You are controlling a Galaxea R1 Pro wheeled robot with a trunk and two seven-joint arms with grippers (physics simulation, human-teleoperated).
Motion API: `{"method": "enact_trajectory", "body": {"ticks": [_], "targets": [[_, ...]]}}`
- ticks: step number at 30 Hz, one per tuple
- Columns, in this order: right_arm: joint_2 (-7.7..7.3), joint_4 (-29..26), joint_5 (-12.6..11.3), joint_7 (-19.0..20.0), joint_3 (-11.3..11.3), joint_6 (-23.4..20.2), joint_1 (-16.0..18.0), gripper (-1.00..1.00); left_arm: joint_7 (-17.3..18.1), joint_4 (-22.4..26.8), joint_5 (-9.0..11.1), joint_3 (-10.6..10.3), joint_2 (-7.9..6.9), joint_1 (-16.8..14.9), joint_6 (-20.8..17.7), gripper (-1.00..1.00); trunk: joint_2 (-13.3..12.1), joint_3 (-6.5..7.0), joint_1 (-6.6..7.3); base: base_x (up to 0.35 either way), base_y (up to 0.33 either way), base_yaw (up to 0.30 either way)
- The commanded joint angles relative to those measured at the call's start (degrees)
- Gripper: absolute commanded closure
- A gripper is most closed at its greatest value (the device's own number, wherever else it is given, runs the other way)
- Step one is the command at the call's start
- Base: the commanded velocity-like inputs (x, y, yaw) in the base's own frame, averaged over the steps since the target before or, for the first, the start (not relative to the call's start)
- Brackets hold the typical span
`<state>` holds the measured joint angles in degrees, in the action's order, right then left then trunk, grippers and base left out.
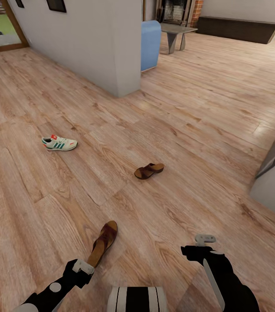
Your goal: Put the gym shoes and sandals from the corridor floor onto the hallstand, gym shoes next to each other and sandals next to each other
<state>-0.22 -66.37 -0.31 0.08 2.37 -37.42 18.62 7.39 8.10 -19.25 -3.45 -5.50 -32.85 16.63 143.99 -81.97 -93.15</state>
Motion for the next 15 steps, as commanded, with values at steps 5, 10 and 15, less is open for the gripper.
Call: {"method": "enact_trajectory", "body": {"ticks": [5,10,15], "targets": [[-0.02,-0.1,0.0,0.0,0.0,-0.3,0.0,-1.00,0.0,0.0,0.2,-0.3,-0.03,0.0,0.2,-1.00,0.0,-0.04,0.01,0.008,0.000,0.000],[-0.01,-0.1,0.0,0.0,0.0,-0.3,0.0,-1.00,0.0,0.0,0.2,-0.3,-0.03,0.0,0.2,-1.00,0.0,-0.05,0.01,0.115,0.000,0.000],[-0.03,-0.1,0.0,0.0,0.0,-0.3,0.0,-1.00,0.0,0.0,0.2,-0.3,-0.03,0.0,0.2,-1.00,0.0,-0.05,0.01,0.023,0.000,0.000]]}}
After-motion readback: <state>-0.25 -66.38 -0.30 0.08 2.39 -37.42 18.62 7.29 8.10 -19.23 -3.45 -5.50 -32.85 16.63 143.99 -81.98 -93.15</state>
